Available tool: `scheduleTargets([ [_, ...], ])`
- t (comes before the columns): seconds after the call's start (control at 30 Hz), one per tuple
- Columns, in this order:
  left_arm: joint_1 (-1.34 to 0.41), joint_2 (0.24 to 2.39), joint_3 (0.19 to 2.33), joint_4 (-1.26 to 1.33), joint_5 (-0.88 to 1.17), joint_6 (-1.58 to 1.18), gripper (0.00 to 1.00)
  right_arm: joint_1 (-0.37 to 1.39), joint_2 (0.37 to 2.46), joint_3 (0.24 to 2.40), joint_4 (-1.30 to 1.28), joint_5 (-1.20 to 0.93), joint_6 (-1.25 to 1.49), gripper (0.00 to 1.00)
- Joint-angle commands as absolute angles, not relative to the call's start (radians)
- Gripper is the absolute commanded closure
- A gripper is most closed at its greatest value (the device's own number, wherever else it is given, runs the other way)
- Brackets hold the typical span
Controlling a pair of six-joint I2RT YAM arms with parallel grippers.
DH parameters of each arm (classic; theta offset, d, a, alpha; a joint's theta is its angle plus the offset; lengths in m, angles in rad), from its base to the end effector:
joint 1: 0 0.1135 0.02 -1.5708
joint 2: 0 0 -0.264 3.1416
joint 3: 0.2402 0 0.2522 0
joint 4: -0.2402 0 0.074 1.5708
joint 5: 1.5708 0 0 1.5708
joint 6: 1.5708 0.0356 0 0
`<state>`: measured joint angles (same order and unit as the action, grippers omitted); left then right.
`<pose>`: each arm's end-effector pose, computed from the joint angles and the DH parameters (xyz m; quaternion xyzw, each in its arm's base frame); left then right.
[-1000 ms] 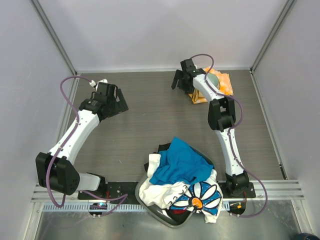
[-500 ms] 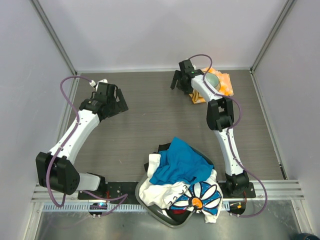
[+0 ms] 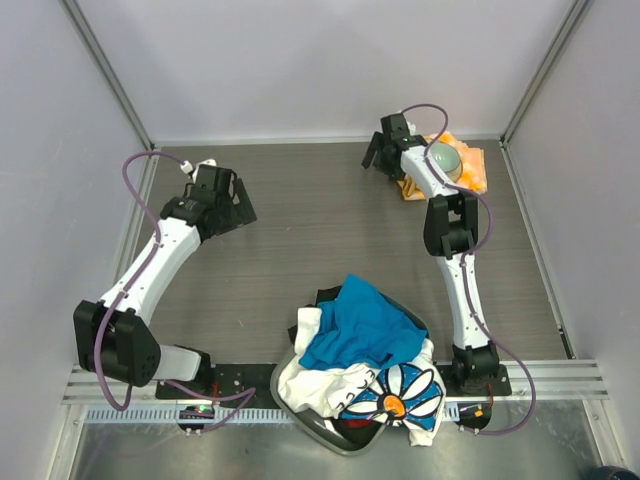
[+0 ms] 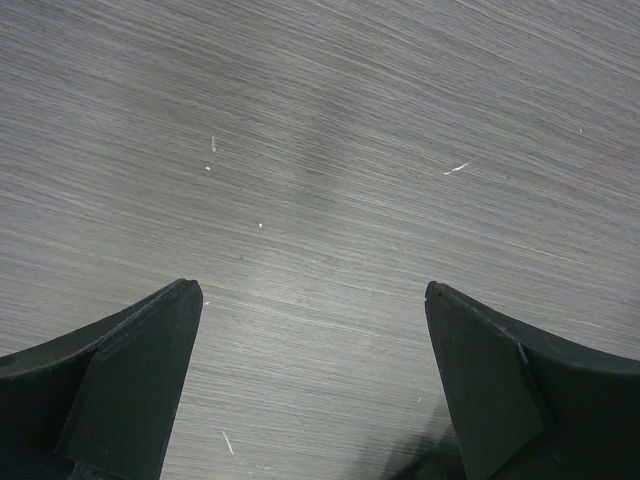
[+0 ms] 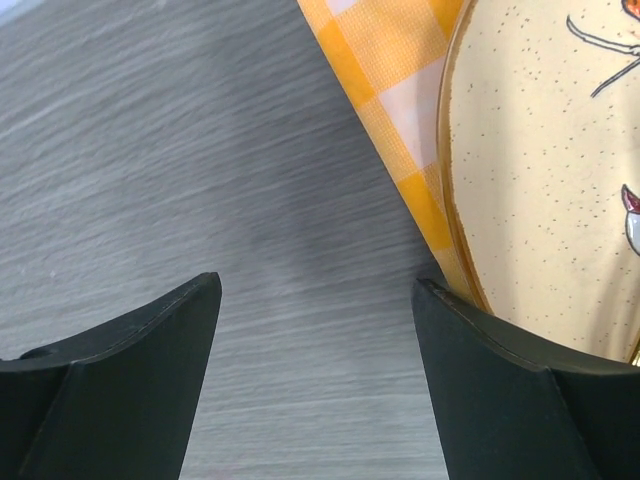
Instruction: Fold and stack the t-shirts
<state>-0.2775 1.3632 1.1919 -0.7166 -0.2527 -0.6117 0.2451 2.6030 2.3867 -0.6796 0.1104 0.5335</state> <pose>0.2771 -0.0697 0.3050 -0.1971 0.9147 -0.0357 0.3510 0.5511 0.1338 0.1695 0.1535 0.9298 0.0773 0.3256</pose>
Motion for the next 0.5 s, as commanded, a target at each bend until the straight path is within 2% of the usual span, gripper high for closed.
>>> scheduleTargets([
  [0.0, -0.281, 1.37, 1.201, -0.71, -0.272, -0.595, 0.0, 0.143, 2.675, 2.385, -0.746, 0.181, 0.525, 0.16],
  [0.47, -0.281, 1.402, 1.213, -0.713, -0.262, -0.601, 0.0, 0.045, 2.737, 2.442, -0.762, 0.124, 0.488, 0.16],
])
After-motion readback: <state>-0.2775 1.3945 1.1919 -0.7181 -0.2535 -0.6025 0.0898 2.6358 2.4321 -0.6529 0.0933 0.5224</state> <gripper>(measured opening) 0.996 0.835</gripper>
